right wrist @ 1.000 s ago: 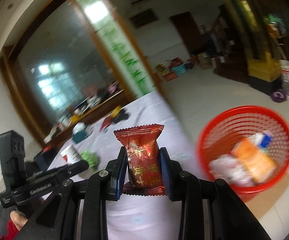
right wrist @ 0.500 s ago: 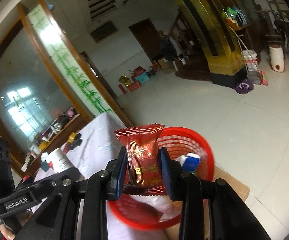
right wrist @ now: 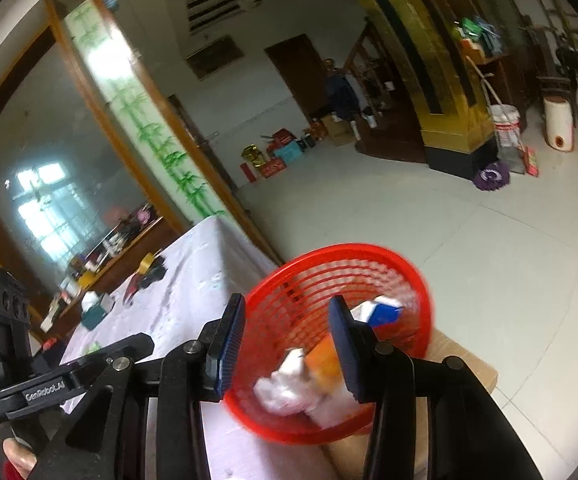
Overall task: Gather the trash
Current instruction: 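Carry bottle and snack packet over the red wastebasket and open both grippers, then move both open grippers back toward the green towel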
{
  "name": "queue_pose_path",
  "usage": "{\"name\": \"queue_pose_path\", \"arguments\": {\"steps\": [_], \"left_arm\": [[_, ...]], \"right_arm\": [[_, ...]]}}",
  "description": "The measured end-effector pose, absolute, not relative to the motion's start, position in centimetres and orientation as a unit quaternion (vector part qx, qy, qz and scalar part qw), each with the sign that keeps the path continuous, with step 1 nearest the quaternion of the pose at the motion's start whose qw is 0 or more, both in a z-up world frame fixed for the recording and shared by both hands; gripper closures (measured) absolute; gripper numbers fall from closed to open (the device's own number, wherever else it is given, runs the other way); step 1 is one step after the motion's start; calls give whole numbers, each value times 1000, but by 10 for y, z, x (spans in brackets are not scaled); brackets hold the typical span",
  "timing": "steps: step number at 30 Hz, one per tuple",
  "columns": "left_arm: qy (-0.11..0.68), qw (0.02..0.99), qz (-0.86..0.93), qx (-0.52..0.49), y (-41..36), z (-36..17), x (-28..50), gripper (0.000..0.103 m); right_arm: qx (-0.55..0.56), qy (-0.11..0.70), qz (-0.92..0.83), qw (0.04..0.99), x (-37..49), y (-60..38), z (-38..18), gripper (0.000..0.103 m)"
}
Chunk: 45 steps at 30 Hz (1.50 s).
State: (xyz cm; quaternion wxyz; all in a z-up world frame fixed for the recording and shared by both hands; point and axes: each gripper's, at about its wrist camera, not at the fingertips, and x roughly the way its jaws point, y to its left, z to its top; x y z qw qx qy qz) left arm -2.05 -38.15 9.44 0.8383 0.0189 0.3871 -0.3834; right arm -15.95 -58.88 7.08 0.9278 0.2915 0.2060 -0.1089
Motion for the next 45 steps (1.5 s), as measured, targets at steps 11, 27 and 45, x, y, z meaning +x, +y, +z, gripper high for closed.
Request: {"name": "queue_pose_path", "arguments": {"steps": [11, 27, 45], "left_arm": [[385, 870, -309, -4, -260, 103, -19, 46], [392, 908, -137, -56, -61, 105, 6, 41], [413, 898, -134, -70, 12, 98, 45, 33]], "right_arm": [[235, 237, -16, 942, -122, -477, 91, 52], [101, 314, 112, 937, -32, -304, 95, 23], [-48, 383, 138, 912, 148, -195, 26, 17]]}}
